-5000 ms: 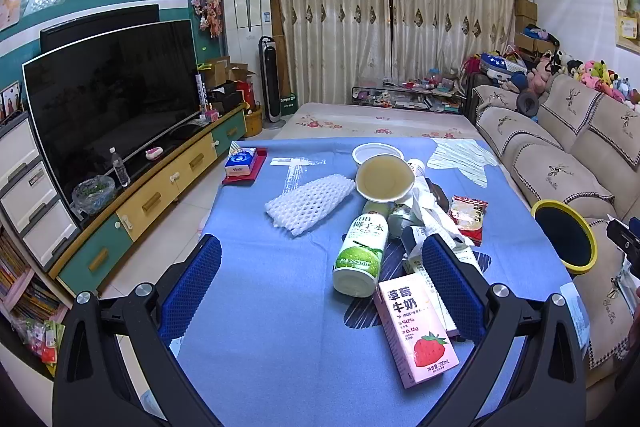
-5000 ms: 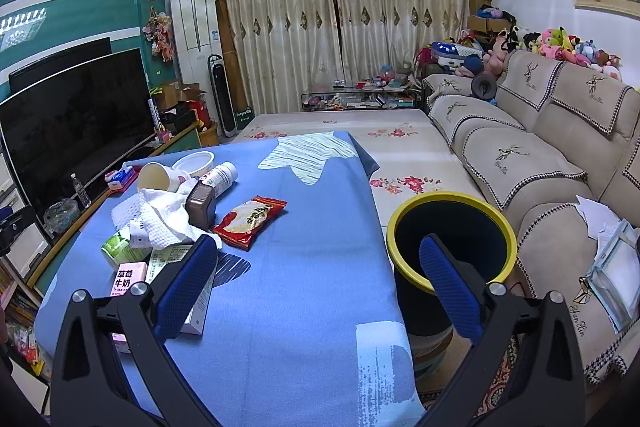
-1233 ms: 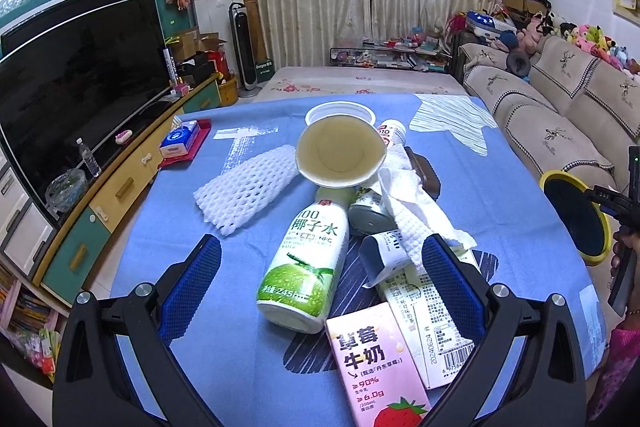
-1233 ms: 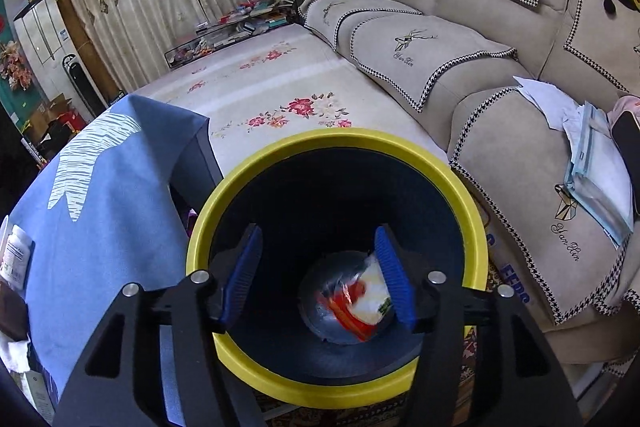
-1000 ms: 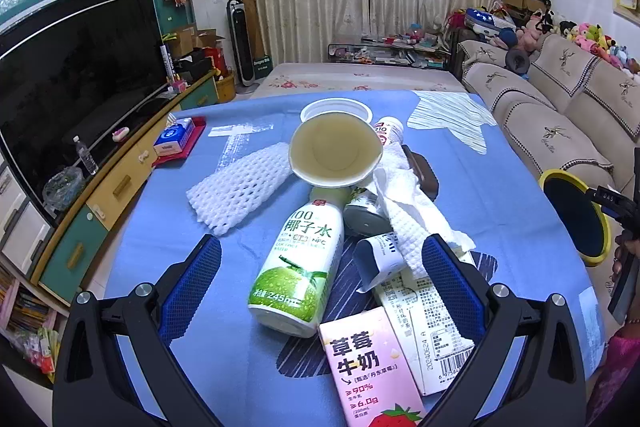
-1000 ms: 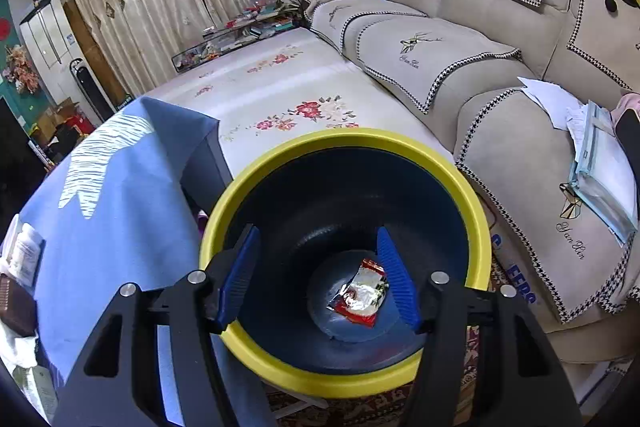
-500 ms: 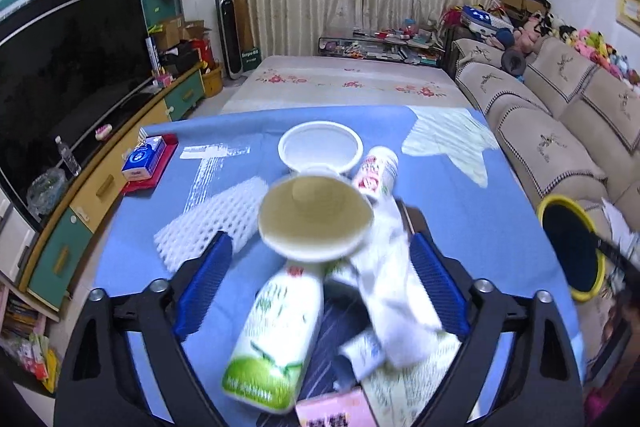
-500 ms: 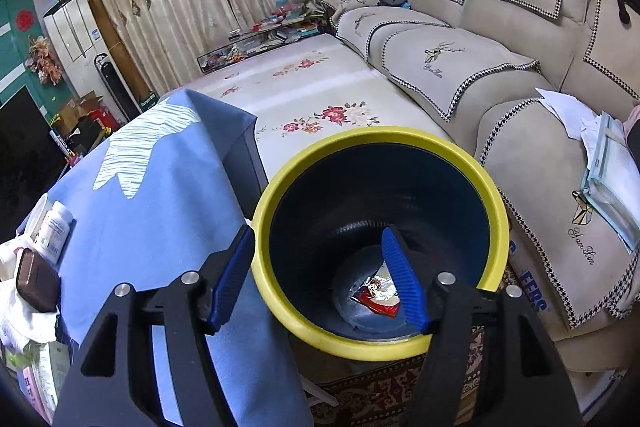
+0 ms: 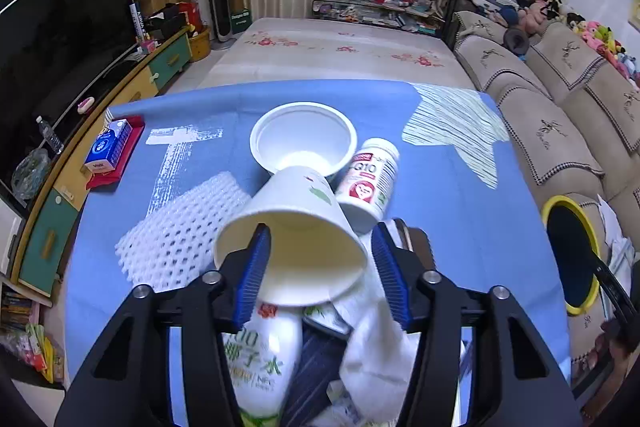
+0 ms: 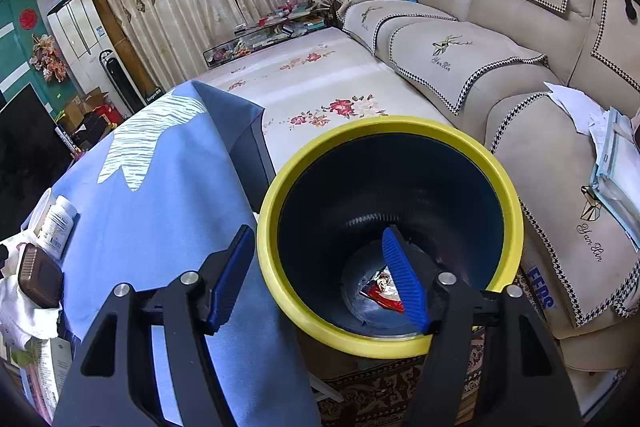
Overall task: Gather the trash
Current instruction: 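Grasp the white paper cup with the left gripper, then carry the paper cup with the left gripper to the bin and drop it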
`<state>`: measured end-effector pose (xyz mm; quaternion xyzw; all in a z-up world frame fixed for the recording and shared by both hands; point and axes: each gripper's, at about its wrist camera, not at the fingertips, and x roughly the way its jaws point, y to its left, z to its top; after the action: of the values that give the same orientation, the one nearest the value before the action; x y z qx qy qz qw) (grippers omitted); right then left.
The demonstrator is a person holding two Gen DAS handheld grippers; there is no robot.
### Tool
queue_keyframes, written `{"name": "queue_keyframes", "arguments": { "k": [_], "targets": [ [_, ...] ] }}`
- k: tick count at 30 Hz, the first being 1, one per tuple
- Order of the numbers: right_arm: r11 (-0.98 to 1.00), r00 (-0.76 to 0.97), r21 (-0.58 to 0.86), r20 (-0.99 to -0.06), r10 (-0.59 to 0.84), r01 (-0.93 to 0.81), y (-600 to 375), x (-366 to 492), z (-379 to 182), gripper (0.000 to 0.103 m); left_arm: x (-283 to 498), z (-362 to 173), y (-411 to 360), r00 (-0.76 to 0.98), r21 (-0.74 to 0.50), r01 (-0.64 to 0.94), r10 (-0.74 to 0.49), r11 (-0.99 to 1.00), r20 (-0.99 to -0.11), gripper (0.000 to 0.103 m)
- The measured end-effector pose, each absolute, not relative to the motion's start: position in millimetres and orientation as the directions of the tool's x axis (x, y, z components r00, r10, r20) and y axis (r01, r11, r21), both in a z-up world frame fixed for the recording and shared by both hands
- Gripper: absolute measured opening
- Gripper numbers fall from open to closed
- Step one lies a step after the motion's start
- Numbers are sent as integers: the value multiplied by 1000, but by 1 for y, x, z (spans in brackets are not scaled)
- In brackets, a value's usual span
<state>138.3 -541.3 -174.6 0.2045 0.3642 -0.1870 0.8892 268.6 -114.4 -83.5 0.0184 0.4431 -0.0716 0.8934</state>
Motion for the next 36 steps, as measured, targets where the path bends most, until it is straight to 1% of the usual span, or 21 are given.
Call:
{"name": "queue_keyframes", "arguments": {
  "k": [2,4,5,6,8,9,10,16,18,26,31,36],
  "targets": [
    [846,663,229,-726,-181,481,-543,138,-176,63,274,-86,-115,604,-13,127,-88,992,-792,43],
    [845,662,230,-728,-179,483,-543,138,-178,63,280,-88,-116,610,6,113,-65,994,-790,39],
    [845,661,231,-729,-178,483,-544,138,-179,63,282,-89,-115,610,7,109,-61,994,-790,33],
    [846,661,231,-729,-177,481,-544,137,-179,63,284,-90,-114,609,7,105,-59,994,-791,30],
    [847,661,232,-729,-174,479,-543,137,-180,63,287,-91,-112,608,-2,96,-60,995,-792,16],
    [847,661,232,-730,-174,479,-542,138,-180,63,288,-92,-111,607,-2,95,-60,996,-792,12],
    [847,661,232,-730,-173,478,-542,137,-179,63,289,-92,-110,608,0,94,-57,996,-792,4],
    [847,671,240,-721,-172,475,-541,135,-178,63,272,-76,-106,671,57,97,-23,994,-741,3],
    [848,674,242,-719,-171,473,-540,133,-177,63,264,-68,-105,684,59,106,-29,993,-729,3],
    [839,689,250,-700,-188,483,-544,117,-171,63,210,-23,-123,730,16,224,-156,975,-666,3],
    [814,684,228,-682,-258,535,-560,92,-164,63,179,-1,-155,730,-17,329,-266,944,-629,3],
    [782,674,222,-669,-313,583,-579,70,-161,63,163,1,-209,679,-35,444,-362,895,-639,3]
  ]
}}
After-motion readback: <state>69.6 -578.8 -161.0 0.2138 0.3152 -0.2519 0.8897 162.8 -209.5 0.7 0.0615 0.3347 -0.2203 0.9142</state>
